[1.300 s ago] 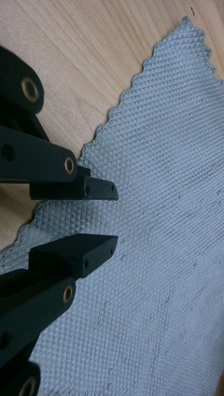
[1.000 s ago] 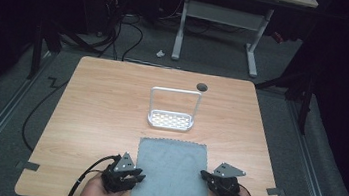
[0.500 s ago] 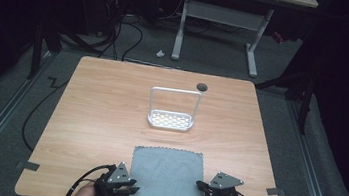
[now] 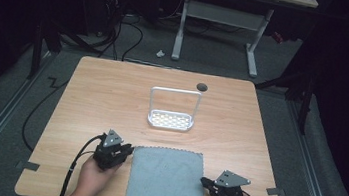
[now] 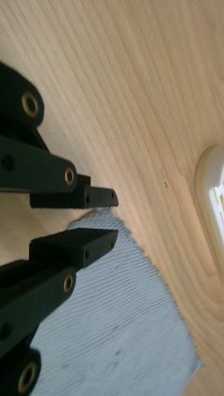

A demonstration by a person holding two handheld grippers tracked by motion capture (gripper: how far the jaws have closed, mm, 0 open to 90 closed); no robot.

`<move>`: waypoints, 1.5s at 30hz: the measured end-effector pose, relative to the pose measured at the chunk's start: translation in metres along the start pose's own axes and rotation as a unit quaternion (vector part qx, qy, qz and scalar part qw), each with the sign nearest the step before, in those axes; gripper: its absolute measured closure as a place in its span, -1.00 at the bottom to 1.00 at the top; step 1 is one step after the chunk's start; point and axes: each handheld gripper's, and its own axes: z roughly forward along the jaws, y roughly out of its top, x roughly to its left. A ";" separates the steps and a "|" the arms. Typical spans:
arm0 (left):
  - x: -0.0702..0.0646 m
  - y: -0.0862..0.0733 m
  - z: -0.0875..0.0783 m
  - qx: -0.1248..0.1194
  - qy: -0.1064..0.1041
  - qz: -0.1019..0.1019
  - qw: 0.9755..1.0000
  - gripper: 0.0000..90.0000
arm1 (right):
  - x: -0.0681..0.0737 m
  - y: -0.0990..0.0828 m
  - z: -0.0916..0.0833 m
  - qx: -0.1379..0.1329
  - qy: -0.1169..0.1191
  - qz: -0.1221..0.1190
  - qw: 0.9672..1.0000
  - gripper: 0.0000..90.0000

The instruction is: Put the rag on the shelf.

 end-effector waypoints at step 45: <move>0.003 0.000 0.016 0.021 -0.035 0.001 0.999 0.97 | -0.042 0.038 0.058 -0.002 -0.096 0.124 0.988 0.63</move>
